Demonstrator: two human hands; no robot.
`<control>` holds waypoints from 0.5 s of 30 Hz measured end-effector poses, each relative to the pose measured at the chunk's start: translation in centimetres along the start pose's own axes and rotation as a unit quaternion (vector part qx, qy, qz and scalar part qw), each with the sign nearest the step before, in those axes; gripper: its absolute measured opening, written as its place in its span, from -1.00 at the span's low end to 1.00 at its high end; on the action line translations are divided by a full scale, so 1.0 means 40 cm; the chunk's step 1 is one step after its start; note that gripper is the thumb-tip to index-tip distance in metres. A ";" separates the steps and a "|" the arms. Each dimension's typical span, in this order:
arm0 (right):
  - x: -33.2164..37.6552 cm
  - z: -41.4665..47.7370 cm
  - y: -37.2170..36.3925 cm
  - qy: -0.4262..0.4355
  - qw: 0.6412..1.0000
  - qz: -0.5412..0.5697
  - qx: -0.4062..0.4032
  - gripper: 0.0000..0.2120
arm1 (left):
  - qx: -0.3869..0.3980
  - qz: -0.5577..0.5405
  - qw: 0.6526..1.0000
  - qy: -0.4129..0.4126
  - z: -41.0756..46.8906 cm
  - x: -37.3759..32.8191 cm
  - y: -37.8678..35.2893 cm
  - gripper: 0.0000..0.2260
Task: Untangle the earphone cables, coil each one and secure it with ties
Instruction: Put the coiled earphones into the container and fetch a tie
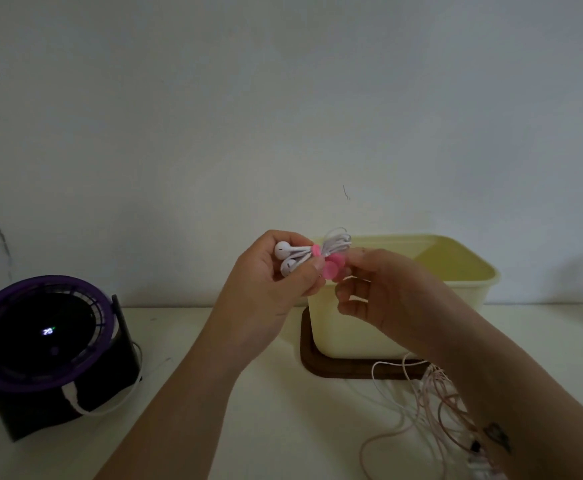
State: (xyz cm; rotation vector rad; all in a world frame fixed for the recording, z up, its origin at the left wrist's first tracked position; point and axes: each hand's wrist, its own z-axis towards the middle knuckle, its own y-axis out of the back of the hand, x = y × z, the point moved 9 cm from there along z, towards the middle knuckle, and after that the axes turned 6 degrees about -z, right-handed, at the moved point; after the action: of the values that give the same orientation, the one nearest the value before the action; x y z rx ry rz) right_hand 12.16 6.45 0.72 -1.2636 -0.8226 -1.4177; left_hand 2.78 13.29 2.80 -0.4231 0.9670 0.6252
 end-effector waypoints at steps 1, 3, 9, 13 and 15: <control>0.007 -0.001 0.003 0.014 0.999 -0.040 -0.002 -0.93 | -0.004 -0.003 1.000 0.004 -0.001 0.001 -0.001 -0.90; 0.020 -0.003 0.012 0.045 0.993 -0.104 -0.020 -0.94 | -0.003 -0.022 1.000 0.018 -0.005 0.007 -0.010 -0.93; 0.039 -0.006 0.028 0.073 0.994 -0.082 -0.005 -0.81 | 0.004 -0.127 0.989 0.080 -0.015 0.032 -0.037 -0.76; 0.048 -0.009 0.036 0.088 0.988 -0.126 -0.029 -0.75 | 0.010 -0.256 0.957 0.139 -0.017 0.051 -0.050 -0.78; 0.059 -0.012 0.040 0.105 0.973 -0.195 -0.059 -0.74 | 0.001 -0.282 0.948 0.149 -0.018 0.058 -0.047 -0.77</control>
State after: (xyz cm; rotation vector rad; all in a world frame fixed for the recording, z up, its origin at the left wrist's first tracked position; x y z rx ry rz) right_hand 13.72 5.03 2.69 -1.0508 -0.8810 -1.9040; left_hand 4.54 12.14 0.55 -0.7727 1.0688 0.0366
